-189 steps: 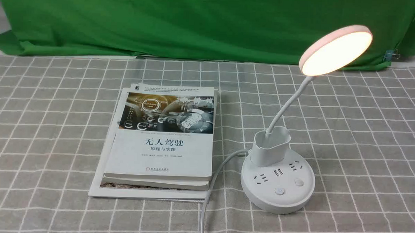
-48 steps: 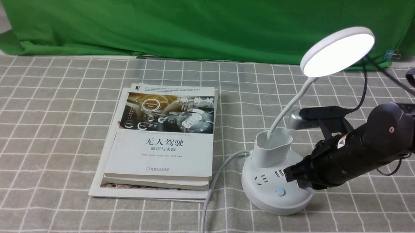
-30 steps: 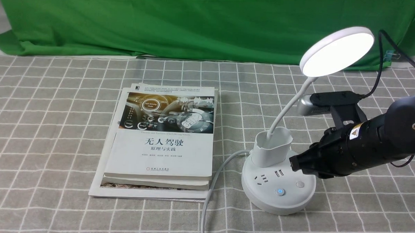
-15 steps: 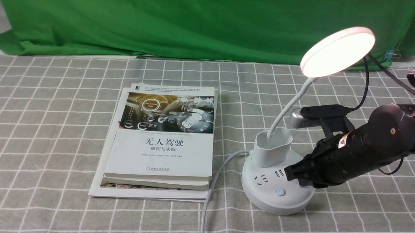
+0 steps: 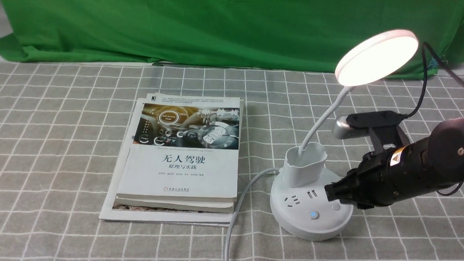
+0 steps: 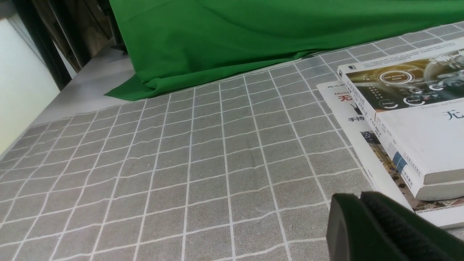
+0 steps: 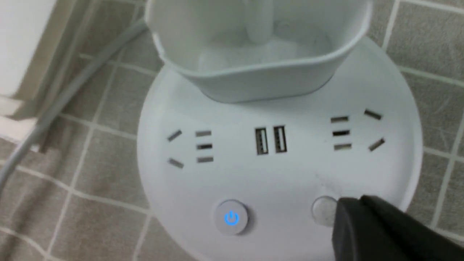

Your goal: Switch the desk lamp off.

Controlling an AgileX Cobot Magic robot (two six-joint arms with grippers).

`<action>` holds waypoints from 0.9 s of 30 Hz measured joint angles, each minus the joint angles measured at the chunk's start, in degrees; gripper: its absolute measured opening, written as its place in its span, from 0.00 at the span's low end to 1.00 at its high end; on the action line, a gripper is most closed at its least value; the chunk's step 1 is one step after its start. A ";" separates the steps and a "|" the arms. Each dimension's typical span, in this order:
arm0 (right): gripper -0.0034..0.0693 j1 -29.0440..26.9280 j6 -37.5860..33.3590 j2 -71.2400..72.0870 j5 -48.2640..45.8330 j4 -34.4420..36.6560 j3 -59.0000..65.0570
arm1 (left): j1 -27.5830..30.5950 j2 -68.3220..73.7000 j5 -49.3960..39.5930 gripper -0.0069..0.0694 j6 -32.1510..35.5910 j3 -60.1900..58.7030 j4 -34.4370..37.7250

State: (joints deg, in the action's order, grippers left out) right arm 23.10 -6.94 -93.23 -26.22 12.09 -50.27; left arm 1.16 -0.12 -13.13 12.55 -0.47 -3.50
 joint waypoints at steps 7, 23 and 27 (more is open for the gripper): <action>0.09 0.00 -1.77 -2.70 3.05 0.54 -0.27 | 0.00 0.00 0.00 0.12 0.00 0.00 0.00; 0.10 -1.14 1.05 14.77 -5.62 -1.06 -2.00 | 0.00 0.00 0.00 0.12 0.00 0.00 0.00; 0.10 -4.89 0.97 25.25 3.22 -1.53 3.66 | 0.00 0.00 0.00 0.12 0.00 0.00 -0.12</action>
State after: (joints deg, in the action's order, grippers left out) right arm 18.21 -5.98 -67.98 -23.00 10.56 -46.61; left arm 1.16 -0.12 -13.13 12.55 -0.47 -3.62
